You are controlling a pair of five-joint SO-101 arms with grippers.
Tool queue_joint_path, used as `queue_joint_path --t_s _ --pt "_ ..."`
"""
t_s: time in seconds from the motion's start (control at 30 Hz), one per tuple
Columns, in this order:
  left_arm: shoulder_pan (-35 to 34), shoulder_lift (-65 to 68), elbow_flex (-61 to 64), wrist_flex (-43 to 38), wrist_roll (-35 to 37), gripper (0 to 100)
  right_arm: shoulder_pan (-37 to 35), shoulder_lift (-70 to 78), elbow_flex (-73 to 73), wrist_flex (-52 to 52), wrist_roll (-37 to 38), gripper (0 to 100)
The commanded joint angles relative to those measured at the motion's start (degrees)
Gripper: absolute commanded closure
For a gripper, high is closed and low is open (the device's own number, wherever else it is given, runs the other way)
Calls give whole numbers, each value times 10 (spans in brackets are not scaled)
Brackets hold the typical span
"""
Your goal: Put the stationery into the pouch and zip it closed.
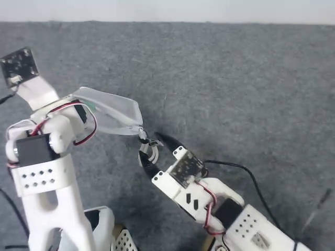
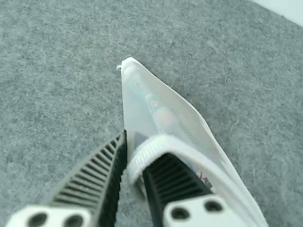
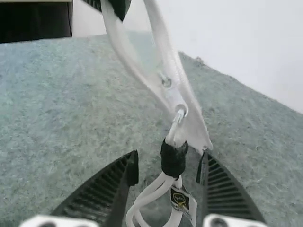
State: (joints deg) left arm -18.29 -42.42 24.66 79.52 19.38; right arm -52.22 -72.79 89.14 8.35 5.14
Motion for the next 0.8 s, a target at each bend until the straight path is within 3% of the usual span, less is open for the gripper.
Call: queue_joint_path --t_s 0.0,0.33,0.77 --pt "-5 -24 -5 -24 -1 987 -2 86 -55 -55 6 809" --pt "-5 -24 -5 -24 -1 987 -1 186 -66 -174 7 809" --pt "-4 -24 -5 -24 -2 987 27 250 -105 -182 4 809"
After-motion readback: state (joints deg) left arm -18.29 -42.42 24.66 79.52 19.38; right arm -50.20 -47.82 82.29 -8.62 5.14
